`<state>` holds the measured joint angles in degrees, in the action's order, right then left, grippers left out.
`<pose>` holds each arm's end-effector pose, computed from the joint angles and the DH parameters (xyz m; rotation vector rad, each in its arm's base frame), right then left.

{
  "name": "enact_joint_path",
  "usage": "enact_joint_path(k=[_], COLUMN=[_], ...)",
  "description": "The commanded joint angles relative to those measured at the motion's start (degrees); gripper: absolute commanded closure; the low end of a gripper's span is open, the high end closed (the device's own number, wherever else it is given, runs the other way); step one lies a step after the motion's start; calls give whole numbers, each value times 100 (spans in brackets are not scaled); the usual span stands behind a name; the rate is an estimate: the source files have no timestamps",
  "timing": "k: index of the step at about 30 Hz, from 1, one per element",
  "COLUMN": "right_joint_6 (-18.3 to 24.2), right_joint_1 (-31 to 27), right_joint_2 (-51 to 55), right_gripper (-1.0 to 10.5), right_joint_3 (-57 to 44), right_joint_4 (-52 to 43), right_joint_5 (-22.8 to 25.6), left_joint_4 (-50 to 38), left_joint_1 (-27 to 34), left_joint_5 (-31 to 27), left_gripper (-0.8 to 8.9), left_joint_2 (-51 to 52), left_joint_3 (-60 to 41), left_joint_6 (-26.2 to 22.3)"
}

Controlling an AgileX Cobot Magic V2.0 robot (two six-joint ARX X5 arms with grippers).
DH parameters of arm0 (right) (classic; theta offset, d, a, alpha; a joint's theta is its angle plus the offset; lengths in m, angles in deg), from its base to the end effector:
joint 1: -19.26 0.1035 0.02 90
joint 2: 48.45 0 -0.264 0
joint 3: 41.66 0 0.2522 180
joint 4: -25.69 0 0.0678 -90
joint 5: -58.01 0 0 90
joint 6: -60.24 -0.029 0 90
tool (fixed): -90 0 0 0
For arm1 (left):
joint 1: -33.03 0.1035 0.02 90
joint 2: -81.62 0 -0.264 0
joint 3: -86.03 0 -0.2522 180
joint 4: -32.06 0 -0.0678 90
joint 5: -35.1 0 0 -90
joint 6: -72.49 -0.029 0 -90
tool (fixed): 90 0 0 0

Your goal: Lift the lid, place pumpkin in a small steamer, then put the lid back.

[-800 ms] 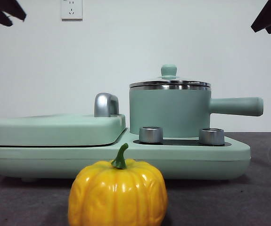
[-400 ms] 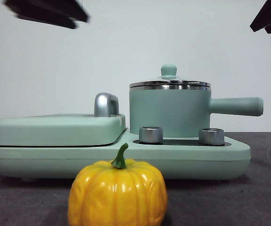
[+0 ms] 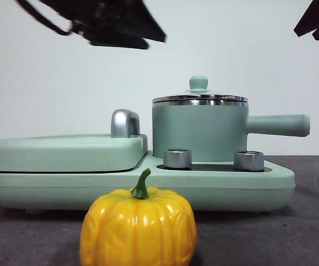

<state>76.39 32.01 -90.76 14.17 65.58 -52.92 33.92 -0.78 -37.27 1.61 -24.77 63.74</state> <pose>0.1489 0.0443 0.2980 -0.2355 0.3809 0.6385 0.2569 -0.1826 0.2953 0.1739 0.1578 -0.9099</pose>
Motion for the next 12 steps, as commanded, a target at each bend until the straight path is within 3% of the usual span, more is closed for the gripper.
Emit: enact_joint_path(k=[1, 12], right_joint_6=[-77, -72], right_joint_1=[24, 20], right_joint_2=[-28, -28], right_gripper=[657, 657], right_joint_3=[109, 109], right_joint_4=[-46, -46], right_joint_5=[-4, 0], left_joint_4=[-52, 35], left_joint_1=[-114, -363], left_joint_5=[-24, -22], left_gripper=[563, 563], left_joint_2=[-479, -1928], left_joint_3=[457, 1797], left_joint_6=[81, 70])
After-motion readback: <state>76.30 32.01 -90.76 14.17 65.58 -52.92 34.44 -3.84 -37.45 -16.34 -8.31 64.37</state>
